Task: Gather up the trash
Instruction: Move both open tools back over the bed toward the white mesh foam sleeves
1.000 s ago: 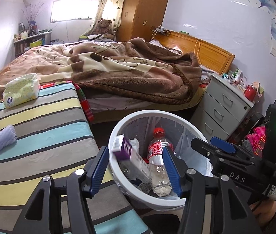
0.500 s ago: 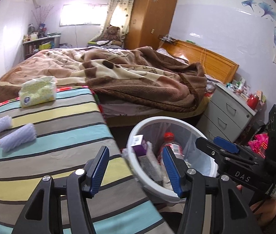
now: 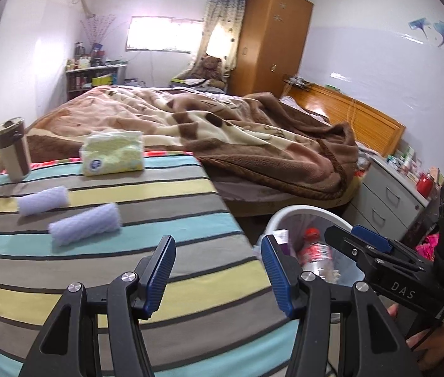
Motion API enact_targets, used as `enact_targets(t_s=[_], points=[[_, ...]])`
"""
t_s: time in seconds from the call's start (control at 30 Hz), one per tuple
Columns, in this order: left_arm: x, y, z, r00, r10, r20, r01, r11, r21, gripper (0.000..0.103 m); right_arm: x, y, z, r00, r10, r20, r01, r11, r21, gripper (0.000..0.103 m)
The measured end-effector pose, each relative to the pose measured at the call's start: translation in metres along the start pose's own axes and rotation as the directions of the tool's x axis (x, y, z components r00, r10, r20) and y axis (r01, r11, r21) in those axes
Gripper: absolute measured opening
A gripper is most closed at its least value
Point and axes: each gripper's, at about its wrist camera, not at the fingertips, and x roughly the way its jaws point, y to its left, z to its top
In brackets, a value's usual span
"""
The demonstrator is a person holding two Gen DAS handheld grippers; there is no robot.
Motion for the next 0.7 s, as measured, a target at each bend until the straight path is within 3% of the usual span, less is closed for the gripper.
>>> enact_targets(t_s=[0.6, 0.7], points=[[-0.011, 0.153, 0.018, 0.986, 0.164, 0.032, -0.16, 0.983, -0.095, 0.057, 0.072, 0.098, -0.005, 0.984, 0.128, -0.127, -0.134, 0.99, -0.043, 0.076], [-0.008, 0.175, 0.021, 0.987, 0.158, 0.029, -0.154, 0.983, -0.103, 0.057, 0.086, 0.111, -0.007, 0.977, 0.141, -0.158, -0.149, 0.988, -0.041, 0.076]])
